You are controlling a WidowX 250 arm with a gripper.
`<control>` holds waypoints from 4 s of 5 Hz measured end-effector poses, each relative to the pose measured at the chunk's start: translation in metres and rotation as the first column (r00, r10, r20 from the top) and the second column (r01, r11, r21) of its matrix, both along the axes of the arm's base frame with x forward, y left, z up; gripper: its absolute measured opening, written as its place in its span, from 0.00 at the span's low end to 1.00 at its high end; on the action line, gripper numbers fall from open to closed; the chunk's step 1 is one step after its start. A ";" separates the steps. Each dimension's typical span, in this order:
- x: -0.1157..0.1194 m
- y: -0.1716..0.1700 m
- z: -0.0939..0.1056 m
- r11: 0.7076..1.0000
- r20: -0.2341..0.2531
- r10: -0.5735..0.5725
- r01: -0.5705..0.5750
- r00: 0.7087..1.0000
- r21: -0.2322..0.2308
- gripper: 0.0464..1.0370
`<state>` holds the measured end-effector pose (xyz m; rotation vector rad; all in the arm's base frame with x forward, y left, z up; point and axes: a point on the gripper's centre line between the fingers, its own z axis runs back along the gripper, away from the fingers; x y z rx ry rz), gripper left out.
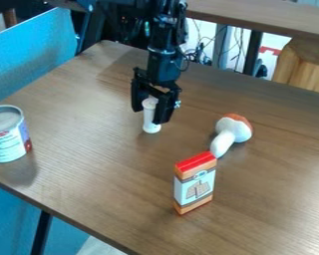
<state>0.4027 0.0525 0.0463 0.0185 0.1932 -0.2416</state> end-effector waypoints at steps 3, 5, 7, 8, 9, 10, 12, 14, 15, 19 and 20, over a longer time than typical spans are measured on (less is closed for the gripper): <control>-0.022 0.007 0.023 1.000 0.039 0.023 -0.024 0.999 0.017 0.56; -0.030 0.070 0.054 0.992 0.076 0.113 -0.117 0.991 0.056 0.56; -0.043 0.140 0.045 0.976 0.026 0.192 -0.193 0.981 0.101 0.56; -0.061 0.167 0.018 0.970 -0.053 0.235 -0.231 0.971 0.073 0.56; -0.066 0.178 0.001 0.974 -0.094 0.227 -0.224 0.969 0.043 0.56; -0.054 0.184 -0.006 0.980 -0.112 0.200 -0.200 0.973 0.017 0.56; -0.047 0.187 -0.008 0.988 -0.121 0.151 -0.153 0.981 -0.005 0.87; -0.052 0.178 -0.001 0.987 -0.086 0.156 -0.159 0.984 -0.025 0.97; -0.056 0.176 0.035 0.985 0.010 0.171 -0.171 0.985 0.027 0.96; -0.051 0.028 0.074 0.997 0.129 -0.082 0.082 0.988 0.003 0.96; -0.058 -0.019 0.070 0.989 0.125 -0.147 0.150 0.981 -0.016 0.96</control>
